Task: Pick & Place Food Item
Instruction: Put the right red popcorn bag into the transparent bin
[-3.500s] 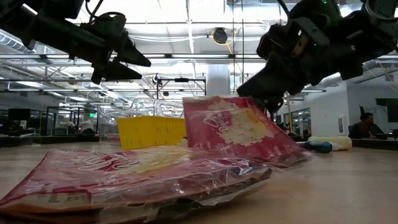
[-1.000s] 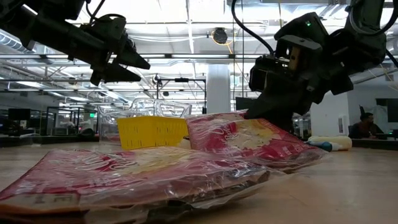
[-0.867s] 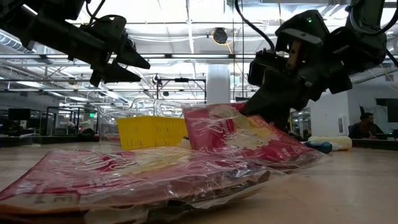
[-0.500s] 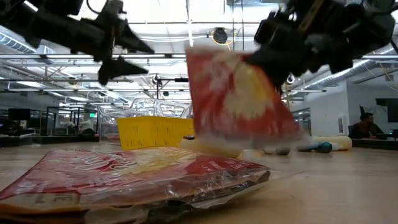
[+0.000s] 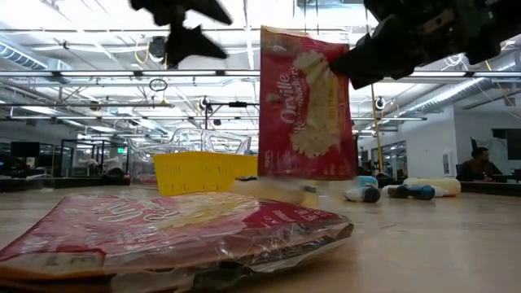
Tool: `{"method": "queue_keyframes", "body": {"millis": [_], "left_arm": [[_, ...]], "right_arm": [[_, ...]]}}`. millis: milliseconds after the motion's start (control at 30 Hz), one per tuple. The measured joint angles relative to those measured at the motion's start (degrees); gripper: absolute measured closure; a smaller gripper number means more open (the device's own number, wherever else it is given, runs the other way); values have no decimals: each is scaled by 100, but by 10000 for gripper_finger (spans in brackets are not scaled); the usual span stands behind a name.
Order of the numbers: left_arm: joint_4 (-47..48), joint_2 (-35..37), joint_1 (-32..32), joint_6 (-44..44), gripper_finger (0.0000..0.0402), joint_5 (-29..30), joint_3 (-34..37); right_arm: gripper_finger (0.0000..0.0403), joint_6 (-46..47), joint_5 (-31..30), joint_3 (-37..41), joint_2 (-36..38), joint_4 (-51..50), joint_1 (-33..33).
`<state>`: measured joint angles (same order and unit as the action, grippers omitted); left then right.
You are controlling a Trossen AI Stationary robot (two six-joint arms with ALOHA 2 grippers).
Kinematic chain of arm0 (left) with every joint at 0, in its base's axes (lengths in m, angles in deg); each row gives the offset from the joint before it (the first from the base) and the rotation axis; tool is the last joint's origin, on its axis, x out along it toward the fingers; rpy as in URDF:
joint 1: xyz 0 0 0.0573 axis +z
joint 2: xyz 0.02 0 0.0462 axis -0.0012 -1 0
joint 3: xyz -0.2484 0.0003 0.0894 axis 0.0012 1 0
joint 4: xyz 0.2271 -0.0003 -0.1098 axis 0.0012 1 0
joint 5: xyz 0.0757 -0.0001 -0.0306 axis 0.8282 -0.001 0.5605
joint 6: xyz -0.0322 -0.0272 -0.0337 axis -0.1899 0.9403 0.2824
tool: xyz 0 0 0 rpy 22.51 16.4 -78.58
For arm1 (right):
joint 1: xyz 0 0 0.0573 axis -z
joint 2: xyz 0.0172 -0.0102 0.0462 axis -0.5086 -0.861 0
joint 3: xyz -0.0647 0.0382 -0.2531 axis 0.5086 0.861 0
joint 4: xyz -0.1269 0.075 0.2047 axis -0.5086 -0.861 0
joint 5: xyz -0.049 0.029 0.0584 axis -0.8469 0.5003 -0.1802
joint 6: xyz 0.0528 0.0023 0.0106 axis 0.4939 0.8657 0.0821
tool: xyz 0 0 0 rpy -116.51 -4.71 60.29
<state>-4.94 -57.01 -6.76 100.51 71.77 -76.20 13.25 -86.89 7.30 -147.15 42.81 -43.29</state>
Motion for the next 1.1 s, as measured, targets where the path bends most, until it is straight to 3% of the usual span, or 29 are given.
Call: {"method": "queue_keyframes", "body": {"millis": [433, 867, 967, 1100], "left_arm": [[622, -1792, -65, -856, 131, -865, -1769], [839, -2205, -58, -1205, 134, -795, -1906], [806, -2204, -55, -1210, 164, -888, -1903], [808, -2203, -1, -1143, 243, -928, -1903]], "right_arm": [[394, 22, -280, 0, -4, -87, -132], [391, 23, -281, 0, -4, -105, -132], [391, 62, -281, 0, -4, -137, -132], [390, 62, -282, 0, -6, -126, -132]]}}
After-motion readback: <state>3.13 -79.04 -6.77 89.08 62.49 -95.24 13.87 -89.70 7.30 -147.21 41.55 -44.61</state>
